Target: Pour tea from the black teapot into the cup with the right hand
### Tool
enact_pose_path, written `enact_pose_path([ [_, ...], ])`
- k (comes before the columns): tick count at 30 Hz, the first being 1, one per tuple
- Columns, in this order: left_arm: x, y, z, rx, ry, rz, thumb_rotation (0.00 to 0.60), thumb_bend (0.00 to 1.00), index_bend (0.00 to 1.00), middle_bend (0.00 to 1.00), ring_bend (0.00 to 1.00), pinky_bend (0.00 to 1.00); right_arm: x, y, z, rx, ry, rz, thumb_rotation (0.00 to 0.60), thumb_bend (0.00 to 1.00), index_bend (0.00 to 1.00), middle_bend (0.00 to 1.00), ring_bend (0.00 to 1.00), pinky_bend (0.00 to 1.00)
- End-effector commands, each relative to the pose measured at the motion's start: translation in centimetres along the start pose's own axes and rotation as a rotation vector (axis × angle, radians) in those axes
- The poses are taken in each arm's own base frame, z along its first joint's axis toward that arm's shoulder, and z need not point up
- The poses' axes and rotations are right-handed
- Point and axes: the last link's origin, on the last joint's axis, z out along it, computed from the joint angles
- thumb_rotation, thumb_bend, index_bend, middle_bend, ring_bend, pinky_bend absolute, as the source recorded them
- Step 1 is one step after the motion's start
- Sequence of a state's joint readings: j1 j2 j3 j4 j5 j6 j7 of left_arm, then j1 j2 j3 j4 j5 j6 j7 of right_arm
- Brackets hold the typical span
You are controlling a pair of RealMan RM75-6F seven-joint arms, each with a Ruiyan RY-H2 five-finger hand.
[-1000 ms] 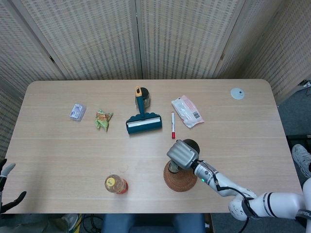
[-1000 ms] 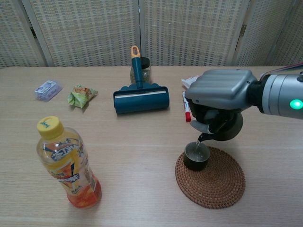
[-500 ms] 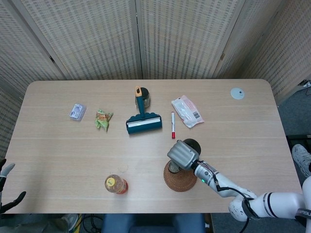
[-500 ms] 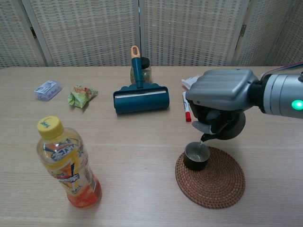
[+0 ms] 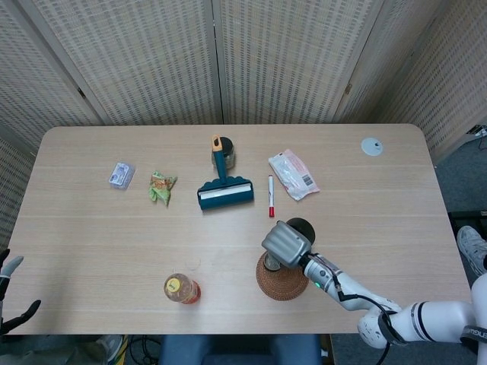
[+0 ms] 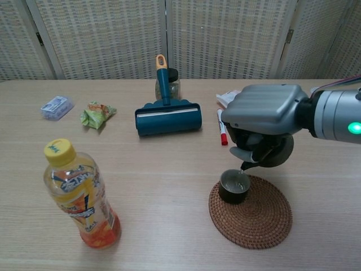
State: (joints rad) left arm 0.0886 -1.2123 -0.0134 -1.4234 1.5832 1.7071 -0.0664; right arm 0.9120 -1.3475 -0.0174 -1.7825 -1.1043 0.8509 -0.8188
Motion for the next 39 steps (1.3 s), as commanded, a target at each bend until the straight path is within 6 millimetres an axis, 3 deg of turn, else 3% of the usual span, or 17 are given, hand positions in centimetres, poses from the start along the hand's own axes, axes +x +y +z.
enact_pose_path([
  [1, 0.0, 0.0, 0.01, 0.0, 0.001, 0.0, 0.6, 0.18, 0.15, 0.05, 0.08, 0.0, -0.02, -0.09, 0.05, 0.002, -0.002, -0.008, 0.547, 0.62, 1.0, 0.96, 0.89, 0.58],
  [39, 0.05, 0.11, 0.01, -0.002, 0.001, 0.004, 0.6, 0.18, 0.15, 0.05, 0.08, 0.0, -0.13, -0.53, 0.11, -0.001, 0.002, -0.012, 0.549, 0.61, 1.0, 0.96, 0.89, 0.58],
])
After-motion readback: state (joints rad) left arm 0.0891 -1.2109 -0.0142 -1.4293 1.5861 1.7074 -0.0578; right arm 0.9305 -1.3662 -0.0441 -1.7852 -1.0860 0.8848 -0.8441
